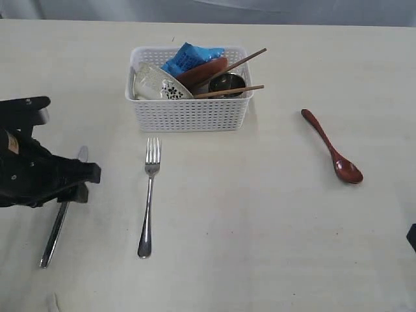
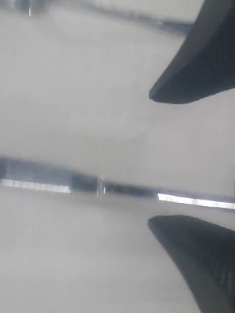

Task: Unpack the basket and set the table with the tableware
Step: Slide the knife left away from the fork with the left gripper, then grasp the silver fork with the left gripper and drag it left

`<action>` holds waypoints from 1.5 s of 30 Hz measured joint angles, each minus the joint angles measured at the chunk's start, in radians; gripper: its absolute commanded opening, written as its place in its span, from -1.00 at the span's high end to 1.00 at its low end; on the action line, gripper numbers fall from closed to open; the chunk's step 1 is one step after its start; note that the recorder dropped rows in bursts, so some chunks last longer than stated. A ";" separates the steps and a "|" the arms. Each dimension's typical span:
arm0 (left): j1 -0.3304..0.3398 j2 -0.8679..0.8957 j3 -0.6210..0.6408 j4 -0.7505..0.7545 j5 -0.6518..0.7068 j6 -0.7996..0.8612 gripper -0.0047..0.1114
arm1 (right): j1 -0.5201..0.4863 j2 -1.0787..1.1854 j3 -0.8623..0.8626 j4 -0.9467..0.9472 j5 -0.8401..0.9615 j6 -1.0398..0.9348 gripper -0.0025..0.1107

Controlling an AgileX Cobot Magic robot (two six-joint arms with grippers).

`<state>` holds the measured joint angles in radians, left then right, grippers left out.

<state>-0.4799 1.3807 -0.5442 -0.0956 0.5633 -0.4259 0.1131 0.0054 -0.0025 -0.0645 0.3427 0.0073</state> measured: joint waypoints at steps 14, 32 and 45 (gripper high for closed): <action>-0.314 0.144 -0.129 -0.304 -0.227 0.097 0.16 | 0.000 0.000 0.000 0.000 0.000 0.000 0.96; -0.299 0.441 -0.337 0.227 -0.090 -0.348 0.55 | 0.000 0.000 0.000 0.000 0.000 0.002 0.96; -0.299 0.395 -0.327 0.239 0.019 -0.286 0.92 | 0.000 0.000 0.000 0.000 0.000 0.002 0.96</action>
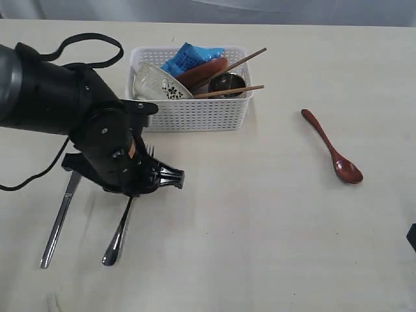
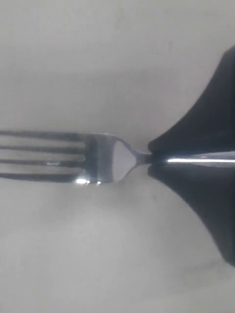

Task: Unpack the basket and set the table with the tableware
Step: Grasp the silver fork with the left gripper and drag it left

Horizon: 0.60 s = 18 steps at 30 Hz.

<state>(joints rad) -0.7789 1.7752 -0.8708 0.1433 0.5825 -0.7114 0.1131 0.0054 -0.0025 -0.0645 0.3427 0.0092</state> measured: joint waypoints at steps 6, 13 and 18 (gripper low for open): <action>0.000 -0.136 0.061 0.089 0.066 -0.072 0.92 | 0.000 0.000 0.000 0.000 0.000 0.000 0.96; 0.000 -0.155 0.177 0.181 0.135 -0.182 0.92 | 0.000 0.000 0.000 0.000 0.000 0.000 0.96; 0.000 -0.155 0.225 0.186 0.017 -0.239 0.92 | 0.000 0.000 0.000 0.000 0.000 0.000 0.96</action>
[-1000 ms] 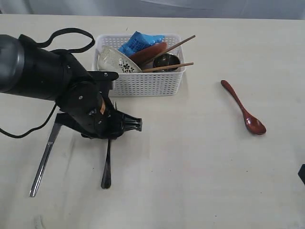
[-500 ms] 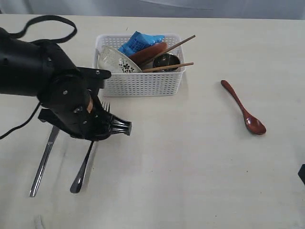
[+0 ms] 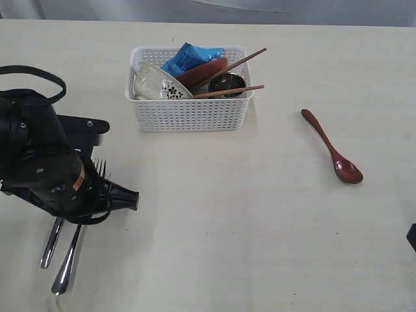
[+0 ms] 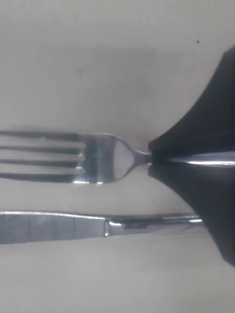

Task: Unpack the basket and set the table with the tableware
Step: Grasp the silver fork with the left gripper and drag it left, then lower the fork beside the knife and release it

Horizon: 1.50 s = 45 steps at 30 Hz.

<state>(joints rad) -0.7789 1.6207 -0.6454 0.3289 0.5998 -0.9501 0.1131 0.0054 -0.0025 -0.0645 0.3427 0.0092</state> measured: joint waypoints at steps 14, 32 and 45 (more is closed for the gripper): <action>0.096 -0.001 0.001 0.050 -0.067 -0.029 0.92 | 0.000 0.000 0.000 0.000 0.000 0.000 0.96; 0.096 -0.001 0.001 0.048 -0.060 0.015 0.92 | 0.000 0.000 0.000 0.000 0.000 0.000 0.96; 0.096 0.021 0.001 0.051 -0.056 0.012 0.92 | 0.000 0.000 0.000 0.000 0.000 0.000 0.96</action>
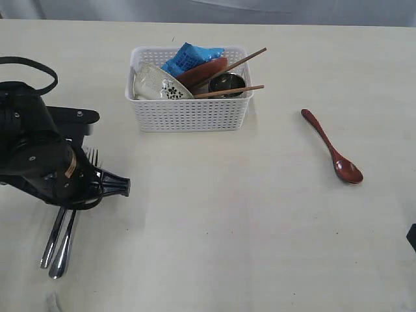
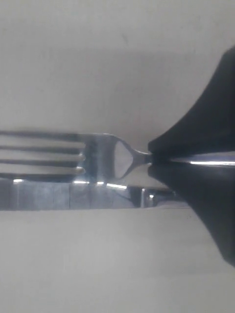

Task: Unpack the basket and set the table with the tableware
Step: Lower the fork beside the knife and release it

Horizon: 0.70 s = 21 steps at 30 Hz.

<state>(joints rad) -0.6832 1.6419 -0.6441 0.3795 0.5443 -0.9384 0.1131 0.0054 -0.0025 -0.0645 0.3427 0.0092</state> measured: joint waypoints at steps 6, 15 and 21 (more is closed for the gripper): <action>0.000 0.000 0.000 0.000 -0.021 -0.004 0.91 | 0.000 0.000 0.000 0.000 0.000 0.000 0.96; 0.000 0.000 0.000 0.033 -0.022 -0.004 0.62 | 0.000 0.000 0.000 0.000 0.000 0.000 0.96; 0.000 0.000 0.000 0.047 -0.022 -0.004 0.58 | 0.000 0.000 0.000 0.000 0.000 0.000 0.96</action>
<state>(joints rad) -0.6832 1.6419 -0.6441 0.4268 0.5223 -0.9421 0.1131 0.0054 -0.0025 -0.0645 0.3427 0.0092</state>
